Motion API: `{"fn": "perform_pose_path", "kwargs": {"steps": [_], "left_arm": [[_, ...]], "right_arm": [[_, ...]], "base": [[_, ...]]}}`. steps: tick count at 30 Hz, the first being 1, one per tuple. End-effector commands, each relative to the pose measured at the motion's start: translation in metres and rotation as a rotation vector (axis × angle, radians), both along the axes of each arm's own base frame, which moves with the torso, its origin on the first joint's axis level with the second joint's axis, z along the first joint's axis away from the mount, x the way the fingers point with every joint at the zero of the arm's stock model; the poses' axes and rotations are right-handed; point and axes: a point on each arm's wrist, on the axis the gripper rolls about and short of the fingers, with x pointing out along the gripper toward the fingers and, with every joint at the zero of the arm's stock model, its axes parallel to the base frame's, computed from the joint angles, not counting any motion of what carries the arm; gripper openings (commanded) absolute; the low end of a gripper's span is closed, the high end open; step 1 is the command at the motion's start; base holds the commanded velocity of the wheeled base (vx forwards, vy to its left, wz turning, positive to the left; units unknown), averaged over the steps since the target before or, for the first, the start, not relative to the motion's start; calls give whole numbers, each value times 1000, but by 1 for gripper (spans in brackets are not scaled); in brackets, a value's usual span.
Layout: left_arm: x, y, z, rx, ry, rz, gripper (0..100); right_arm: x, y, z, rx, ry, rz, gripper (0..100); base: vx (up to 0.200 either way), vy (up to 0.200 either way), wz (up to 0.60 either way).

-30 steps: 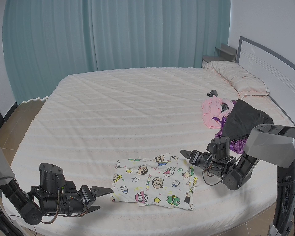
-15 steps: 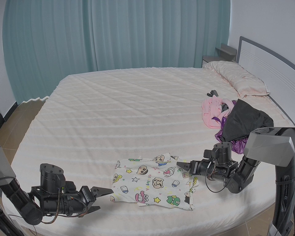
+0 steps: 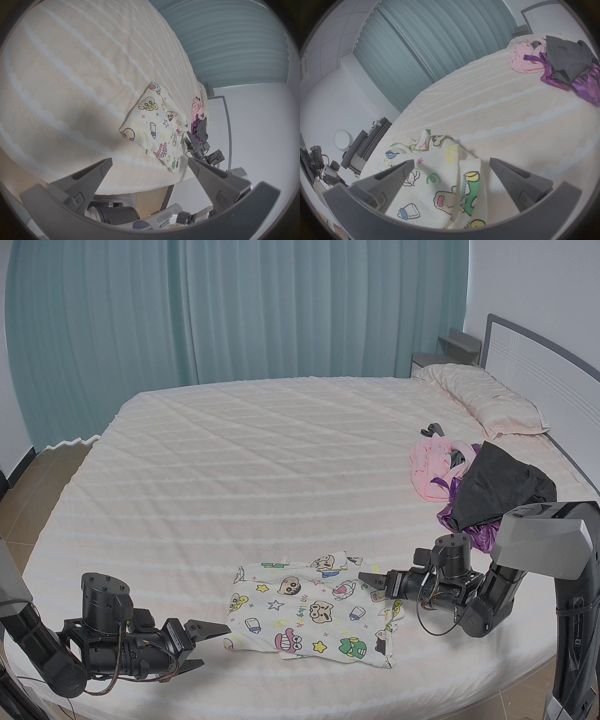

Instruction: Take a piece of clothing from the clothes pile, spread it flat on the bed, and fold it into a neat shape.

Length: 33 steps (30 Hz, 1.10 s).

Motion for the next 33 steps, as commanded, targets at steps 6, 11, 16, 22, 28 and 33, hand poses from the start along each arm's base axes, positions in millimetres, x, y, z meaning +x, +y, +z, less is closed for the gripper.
{"fn": "perform_pose_path", "kwargs": {"steps": [6, 11, 16, 22, 28, 33], "left_arm": [[0, 0, 0, 0, 1, 0, 100], [0, 0, 0, 0, 1, 0, 100], [0, 0, 0, 0, 2, -1, 100], [0, 0, 0, 0, 2, 0, 100], [0, 0, 0, 0, 2, -1, 100], [0, 0, -1, 1, 3, -1, 100]], "right_arm": [[0, 1, -3, 18, 8, 33, 0], [3, -3, 1, 32, -26, 22, 0], [7, -9, 6, 40, -49, 1, 0], [11, -17, 15, 50, -90, -30, 0], [20, -14, 20, 56, -127, -45, 0], [30, -11, 23, 54, -156, -75, 0]], "base": [[0, 0, 0], [0, 0, 0], [0, 0, 0], [0, 0, 0], [0, 0, 0], [0, 0, 0]]}}
